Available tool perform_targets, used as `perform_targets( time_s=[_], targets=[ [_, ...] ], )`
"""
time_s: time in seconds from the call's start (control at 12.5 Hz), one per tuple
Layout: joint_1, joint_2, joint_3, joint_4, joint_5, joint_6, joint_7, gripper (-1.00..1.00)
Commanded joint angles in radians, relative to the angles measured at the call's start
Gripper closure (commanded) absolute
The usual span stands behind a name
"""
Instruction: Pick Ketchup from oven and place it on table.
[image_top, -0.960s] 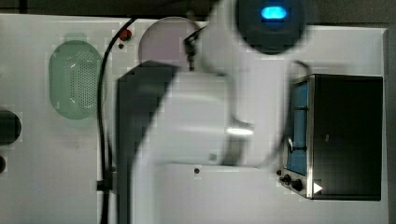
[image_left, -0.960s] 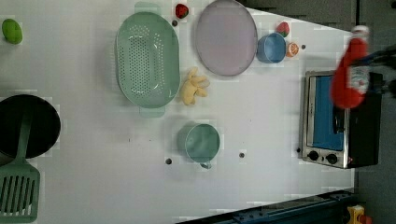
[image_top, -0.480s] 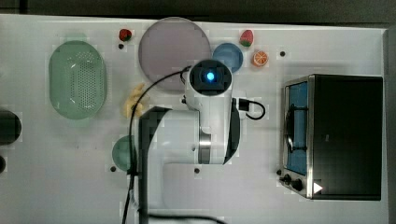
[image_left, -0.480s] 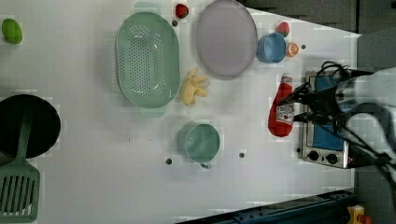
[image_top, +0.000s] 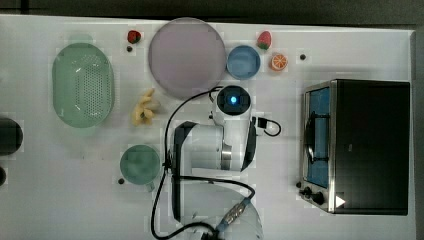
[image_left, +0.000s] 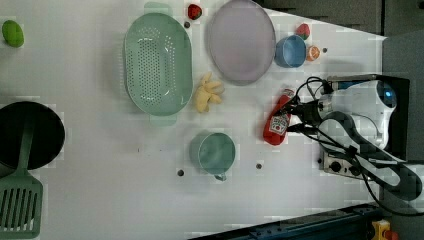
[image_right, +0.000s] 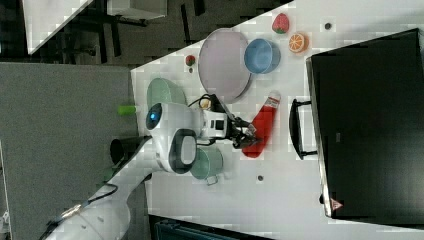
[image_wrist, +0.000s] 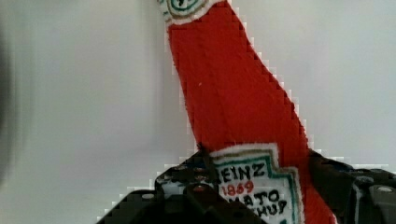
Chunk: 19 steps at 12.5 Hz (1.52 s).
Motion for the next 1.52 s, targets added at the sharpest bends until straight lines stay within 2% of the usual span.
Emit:
perform_targets(
  time_s=[0.08, 0.16, 0.32, 0.56, 0.8, 0.88, 1.12, 1.28, 1.44, 1.52],
  targets=[
    [0.034, -0.024, -0.006, -0.019, 0.009, 0.07, 0.002, -0.61],
    [0.034, -0.027, -0.006, -0.021, 0.009, 0.075, 0.009, -0.99],
    [0.034, -0.128, -0.006, 0.026, 0.009, 0.063, 0.062, -1.0],
    [0.034, -0.238, -0.008, 0.103, 0.009, -0.047, 0.067, -1.0],
    [0.033, -0.361, -0.012, 0.307, 0.006, -0.328, 0.067, -1.0],
    [0.032, -0.369, -0.015, 0.394, 0.004, -0.411, 0.067, -1.0],
    [0.032, -0.368, -0.018, 0.512, -0.001, -0.551, 0.072, -1.0],
    [0.032, -0.369, -0.025, 0.557, -0.006, -0.642, 0.072, -1.0],
    [0.03, -0.37, -0.027, 0.616, -0.019, -0.811, 0.073, -1.0],
    [0.03, -0.37, -0.026, 0.62, -0.019, -0.83, 0.073, -1.0]
  ],
)
